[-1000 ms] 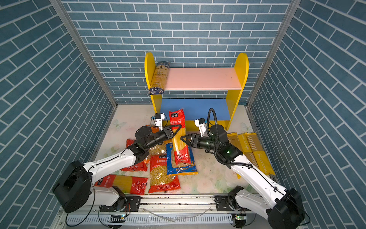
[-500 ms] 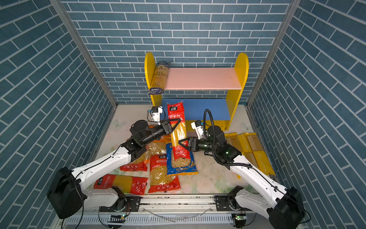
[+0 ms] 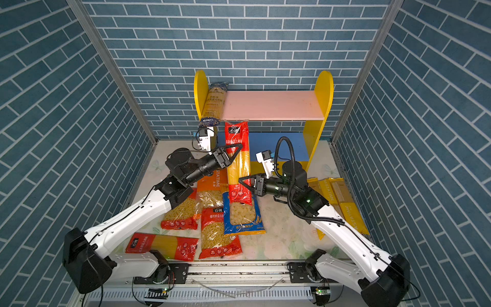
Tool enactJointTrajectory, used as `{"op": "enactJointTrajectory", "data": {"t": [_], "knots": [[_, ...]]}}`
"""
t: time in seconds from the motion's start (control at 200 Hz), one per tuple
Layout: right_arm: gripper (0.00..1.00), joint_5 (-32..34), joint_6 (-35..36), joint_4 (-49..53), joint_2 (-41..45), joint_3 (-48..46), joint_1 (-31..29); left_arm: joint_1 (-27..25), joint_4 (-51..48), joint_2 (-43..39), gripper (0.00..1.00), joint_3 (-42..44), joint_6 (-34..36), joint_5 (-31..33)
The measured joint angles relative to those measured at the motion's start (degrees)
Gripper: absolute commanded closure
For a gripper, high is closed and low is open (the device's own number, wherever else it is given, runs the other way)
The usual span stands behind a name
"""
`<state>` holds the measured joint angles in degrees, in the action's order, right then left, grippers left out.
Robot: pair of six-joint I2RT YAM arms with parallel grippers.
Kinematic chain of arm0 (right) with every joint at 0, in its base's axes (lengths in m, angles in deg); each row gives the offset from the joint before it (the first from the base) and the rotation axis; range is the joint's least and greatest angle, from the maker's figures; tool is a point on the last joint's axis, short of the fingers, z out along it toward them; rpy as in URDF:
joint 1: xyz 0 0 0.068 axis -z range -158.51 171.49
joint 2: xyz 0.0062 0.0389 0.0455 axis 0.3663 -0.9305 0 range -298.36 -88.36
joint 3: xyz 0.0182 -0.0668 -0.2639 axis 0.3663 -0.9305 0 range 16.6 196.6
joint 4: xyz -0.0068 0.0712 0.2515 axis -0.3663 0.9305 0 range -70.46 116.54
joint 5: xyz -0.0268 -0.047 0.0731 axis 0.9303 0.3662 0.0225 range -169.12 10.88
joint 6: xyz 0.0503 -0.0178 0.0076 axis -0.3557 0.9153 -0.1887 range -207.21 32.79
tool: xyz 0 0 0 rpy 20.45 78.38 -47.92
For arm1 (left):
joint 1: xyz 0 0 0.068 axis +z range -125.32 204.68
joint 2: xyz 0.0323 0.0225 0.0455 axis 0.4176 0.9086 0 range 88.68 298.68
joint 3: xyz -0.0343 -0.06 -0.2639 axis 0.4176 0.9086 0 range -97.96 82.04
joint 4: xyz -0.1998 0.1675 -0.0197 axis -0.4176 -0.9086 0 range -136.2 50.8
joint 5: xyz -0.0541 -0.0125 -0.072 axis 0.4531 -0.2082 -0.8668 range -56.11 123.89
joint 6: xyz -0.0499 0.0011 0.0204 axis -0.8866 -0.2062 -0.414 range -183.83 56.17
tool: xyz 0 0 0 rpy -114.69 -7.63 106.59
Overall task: Place and organize the pasta boxes and bags onto the shelf
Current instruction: 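Lift the spaghetti pack up to the pink top shelf with both grippers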
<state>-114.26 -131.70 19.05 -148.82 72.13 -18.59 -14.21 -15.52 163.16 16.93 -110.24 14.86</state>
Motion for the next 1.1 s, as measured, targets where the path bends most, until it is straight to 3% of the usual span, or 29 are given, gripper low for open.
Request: {"op": "enactJointTrajectory", "data": {"t": [0.145,0.345,0.725,0.925,1.1], "knots": [[0.92,-0.13,0.04,1.18,-2.25,3.06,-0.02,0.68,-1.51,-1.01,0.23,-0.90,1.77,1.22],[0.96,-2.32,0.00,4.20,-9.57,12.31,0.72,3.19,-4.63,-4.13,0.13,-0.83,3.69,3.41],[1.00,-1.66,-6.88,5.03,-22.84,33.90,7.67,4.81,-7.30,-10.32,0.12,2.12,5.86,5.53],[0.98,1.55,-10.45,11.98,-33.03,49.64,9.88,4.85,-11.56,-14.78,0.12,7.06,7.98,8.37],[0.98,2.10,-12.81,15.19,-40.46,57.79,10.05,4.90,-15.80,-20.31,0.12,11.61,9.84,12.00]]}}
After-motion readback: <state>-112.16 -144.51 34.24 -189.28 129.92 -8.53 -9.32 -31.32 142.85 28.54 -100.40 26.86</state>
